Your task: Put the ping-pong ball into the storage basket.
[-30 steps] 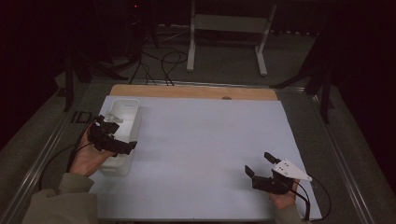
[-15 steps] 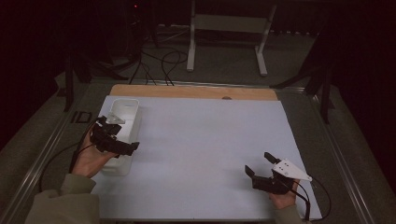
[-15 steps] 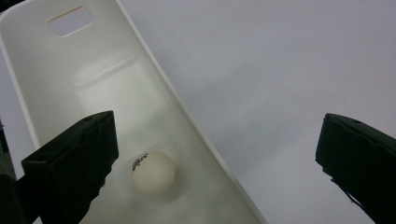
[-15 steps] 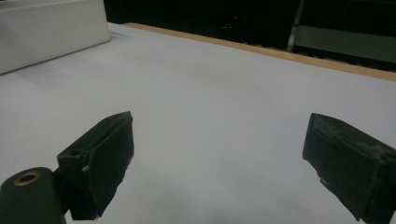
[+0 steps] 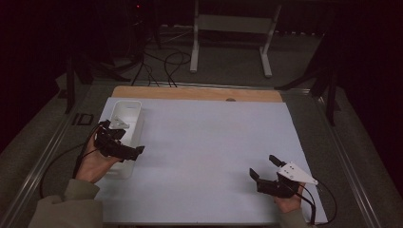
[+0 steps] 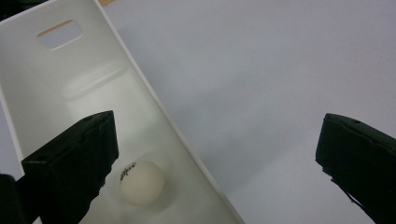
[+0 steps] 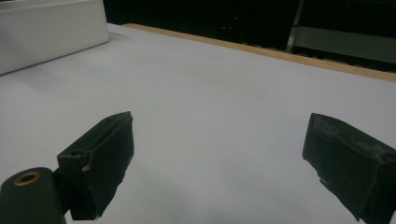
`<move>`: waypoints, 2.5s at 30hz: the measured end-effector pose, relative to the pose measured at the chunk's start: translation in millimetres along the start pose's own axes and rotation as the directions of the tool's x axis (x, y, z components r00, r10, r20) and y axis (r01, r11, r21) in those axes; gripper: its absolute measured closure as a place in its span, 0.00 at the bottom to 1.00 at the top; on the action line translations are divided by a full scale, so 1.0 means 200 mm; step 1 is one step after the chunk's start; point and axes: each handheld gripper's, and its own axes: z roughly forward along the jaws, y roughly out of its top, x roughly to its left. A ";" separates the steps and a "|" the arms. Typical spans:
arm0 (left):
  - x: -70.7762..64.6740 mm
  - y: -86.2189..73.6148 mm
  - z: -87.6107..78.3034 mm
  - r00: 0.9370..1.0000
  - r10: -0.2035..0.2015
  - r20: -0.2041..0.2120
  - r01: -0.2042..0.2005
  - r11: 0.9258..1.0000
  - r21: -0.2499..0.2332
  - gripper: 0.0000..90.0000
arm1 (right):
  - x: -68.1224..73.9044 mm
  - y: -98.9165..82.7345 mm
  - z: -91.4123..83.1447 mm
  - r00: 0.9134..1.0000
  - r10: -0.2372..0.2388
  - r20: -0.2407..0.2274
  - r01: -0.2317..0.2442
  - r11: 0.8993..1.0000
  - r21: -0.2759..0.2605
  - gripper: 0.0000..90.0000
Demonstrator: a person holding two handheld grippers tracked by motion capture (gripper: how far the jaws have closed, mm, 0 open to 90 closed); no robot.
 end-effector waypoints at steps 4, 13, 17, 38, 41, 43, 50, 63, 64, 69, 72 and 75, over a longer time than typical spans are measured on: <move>-0.01 0.00 0.00 1.000 0.002 0.002 -0.002 1.000 -0.010 0.00 | 0.00 0.00 0.00 1.000 0.000 0.000 0.000 1.000 0.000 0.10; -0.03 -0.03 0.00 1.000 0.004 0.015 -0.003 0.999 -0.033 0.00 | 0.00 0.00 0.00 1.000 0.001 0.000 -0.001 1.000 0.000 0.10; -0.04 -0.05 0.00 1.000 0.003 0.024 -0.002 0.999 -0.048 0.00 | 0.00 0.00 0.00 1.000 0.001 0.000 -0.001 1.000 0.000 0.10; -0.09 -0.18 0.01 0.998 0.013 0.069 0.002 0.976 -0.216 0.00 | 0.00 0.00 0.00 1.000 0.003 0.001 -0.003 1.000 -0.001 0.10; -0.10 -0.21 0.01 0.996 0.020 0.085 0.001 0.972 -0.236 0.00 | 0.00 0.00 0.00 1.000 0.000 -0.001 0.000 1.000 -0.001 0.10; -0.11 -0.22 0.00 0.996 0.026 0.089 -0.002 0.966 -0.260 0.00 | 0.00 0.00 0.00 1.000 0.000 -0.002 0.000 1.000 -0.001 0.10; -0.12 -0.28 0.00 0.995 0.024 0.099 0.011 0.941 -0.337 0.00 | 0.00 0.00 0.00 1.000 0.000 0.000 0.000 1.000 -0.001 0.10; -0.17 -0.37 0.00 0.995 0.035 0.089 0.004 0.912 -0.409 0.00 | 0.00 0.00 0.00 1.000 0.000 0.000 0.000 1.000 -0.003 0.10; -0.17 -0.38 0.00 0.996 0.034 0.085 0.004 0.911 -0.412 0.00 | 0.00 0.00 0.00 1.000 0.001 0.000 -0.001 1.000 -0.003 0.10; -0.17 -0.42 0.00 0.998 0.010 0.069 0.020 0.902 -0.430 0.00 | 0.00 0.00 -0.01 1.000 0.002 0.001 -0.002 1.000 -0.005 0.10; -0.17 -0.45 -0.01 0.998 -0.006 0.056 0.030 0.896 -0.443 0.00 | 0.00 0.00 -0.01 1.000 0.002 -0.003 -0.002 1.000 -0.007 0.10; -0.16 -0.48 -0.01 0.999 -0.022 0.050 0.042 0.888 -0.457 0.00 | 0.00 0.01 -0.01 1.000 0.002 -0.008 -0.002 1.000 -0.010 0.10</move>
